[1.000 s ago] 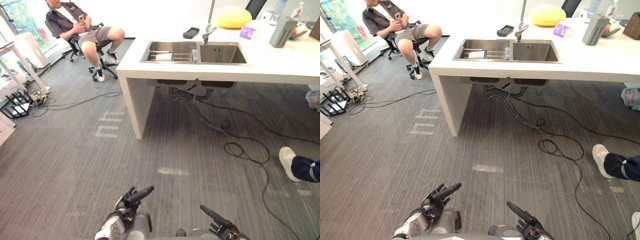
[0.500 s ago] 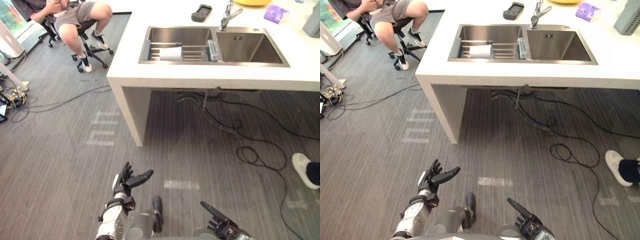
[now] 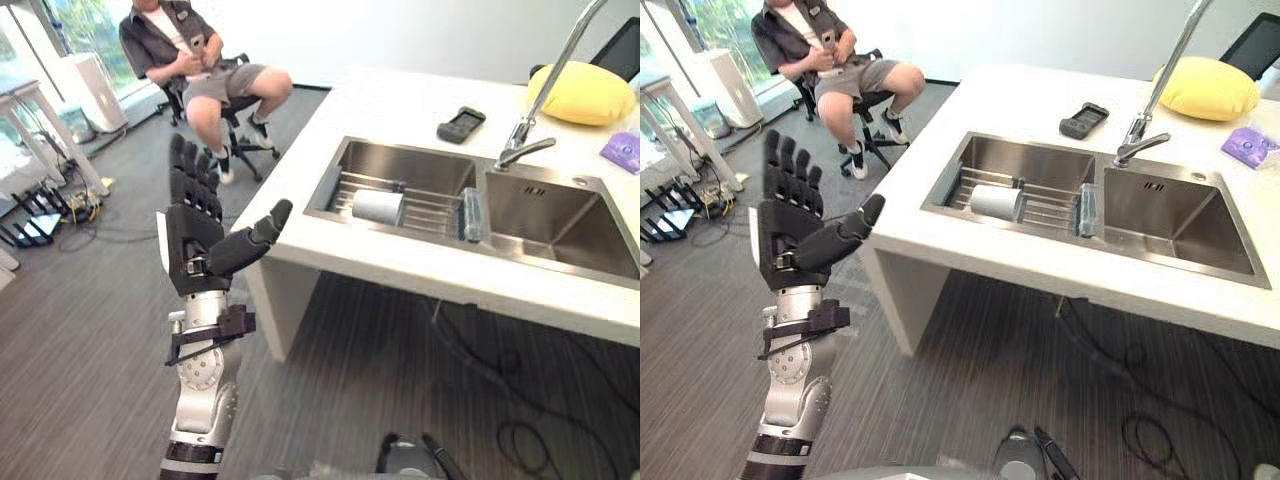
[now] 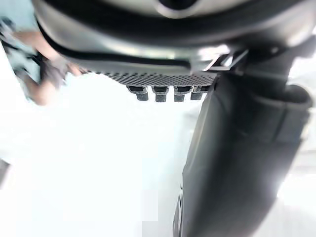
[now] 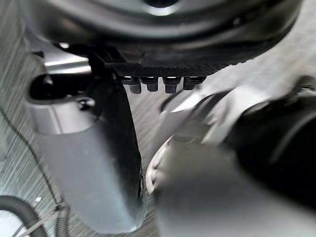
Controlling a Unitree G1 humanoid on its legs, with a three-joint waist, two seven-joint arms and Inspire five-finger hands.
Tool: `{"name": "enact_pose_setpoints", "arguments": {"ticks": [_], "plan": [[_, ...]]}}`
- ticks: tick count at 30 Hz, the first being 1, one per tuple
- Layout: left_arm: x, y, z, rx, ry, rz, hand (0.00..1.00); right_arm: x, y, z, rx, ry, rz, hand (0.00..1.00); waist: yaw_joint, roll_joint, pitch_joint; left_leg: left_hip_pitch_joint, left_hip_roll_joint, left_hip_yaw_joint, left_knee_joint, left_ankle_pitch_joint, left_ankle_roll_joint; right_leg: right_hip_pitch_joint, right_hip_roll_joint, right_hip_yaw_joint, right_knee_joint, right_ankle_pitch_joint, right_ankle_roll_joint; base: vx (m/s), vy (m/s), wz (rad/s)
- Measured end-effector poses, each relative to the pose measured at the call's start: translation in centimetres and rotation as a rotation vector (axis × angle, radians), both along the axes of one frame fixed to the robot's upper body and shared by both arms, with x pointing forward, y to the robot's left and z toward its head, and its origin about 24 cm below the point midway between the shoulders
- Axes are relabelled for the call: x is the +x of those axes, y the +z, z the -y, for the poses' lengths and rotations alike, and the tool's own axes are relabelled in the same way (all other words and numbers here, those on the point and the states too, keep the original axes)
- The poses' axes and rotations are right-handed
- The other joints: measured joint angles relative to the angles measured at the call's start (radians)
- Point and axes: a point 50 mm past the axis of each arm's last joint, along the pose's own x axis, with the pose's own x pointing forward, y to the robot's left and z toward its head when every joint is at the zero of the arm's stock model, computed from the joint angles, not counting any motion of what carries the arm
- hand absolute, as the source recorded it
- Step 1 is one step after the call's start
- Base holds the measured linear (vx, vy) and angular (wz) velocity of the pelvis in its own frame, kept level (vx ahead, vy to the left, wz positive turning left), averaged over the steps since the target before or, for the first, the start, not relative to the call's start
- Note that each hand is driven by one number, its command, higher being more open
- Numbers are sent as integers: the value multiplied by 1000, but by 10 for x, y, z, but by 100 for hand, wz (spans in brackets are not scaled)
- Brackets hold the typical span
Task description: Walk over to the sink, pick up the cup, carry it to the dishwasher, place the cup inside the dishwasher, then close the dishwasher door
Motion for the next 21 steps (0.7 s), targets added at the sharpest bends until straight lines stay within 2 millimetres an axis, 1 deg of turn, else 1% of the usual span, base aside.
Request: {"name": "enact_pose_setpoints", "arguments": {"ticks": [1,3,4,6,8,9,10,11,12,17,20,21], "plan": [[0,8,9,1,-40,33,100,-1,-1,-4,12,5,-1,100,-4,1,-1,16,23,-1,-20,-2,-6,0,23,-5,10,-28,-10,193,-224,-13],[5,16,23,21,-98,25,100,-7,-2,-9,31,2,-14,100,-14,6,-11,46,44,-3,-65,9,-3,-1,52,-4,16,-58,-20,193,-208,-18],[6,16,26,28,-107,16,100,-8,-2,-10,31,7,-21,100,-19,5,-13,50,44,-2,-77,23,-3,-1,54,-3,14,-60,-21,104,-87,-9],[11,16,36,70,-124,-35,100,-15,-3,-12,40,-21,-36,100,-39,5,-21,61,38,4,-121,60,8,-3,62,2,-6,-56,-17,97,-52,-6],[13,13,38,71,-126,-75,100,-15,-3,-12,40,-24,-37,100,-45,7,-31,67,36,18,-147,78,6,-10,66,12,-25,-46,-13,69,-3,-18],[14,10,38,68,-116,-104,100,-16,-3,-13,40,-24,-41,100,-45,6,-46,67,31,51,-164,96,8,-18,71,24,-44,-31,-11,69,44,-29],[15,9,37,64,-110,-115,100,-17,-3,-13,40,-25,-43,100,-46,5,-49,67,27,65,-169,105,6,-17,73,29,-59,-20,-10,74,61,-36],[16,8,36,64,-99,-129,100,-18,-4,-13,38,-27,-44,100,-46,3,-51,64,18,84,-174,124,6,-15,74,42,-90,1,-8,50,42,-20],[18,-5,14,6,38,-204,100,-23,-1,-14,-18,128,-14,100,-54,-25,-49,20,-35,165,-216,130,8,60,71,73,-450,276,-14,20,22,-14],[18,-5,15,5,37,-205,100,-23,-1,-14,-18,128,-14,100,-54,-26,-49,21,-35,165,-216,130,8,62,70,72,-449,277,-14,0,0,0],[18,-6,19,-7,0,-206,100,-21,-1,-14,-17,125,-8,100,-54,-32,-40,41,-35,169,-218,130,8,81,68,69,-448,277,-14,0,0,0],[17,-6,24,-3,-30,-207,100,-21,-1,-15,-13,119,-6,100,-53,-34,-39,52,-35,170,-218,128,9,93,67,67,-448,277,-13,0,0,0]]}}
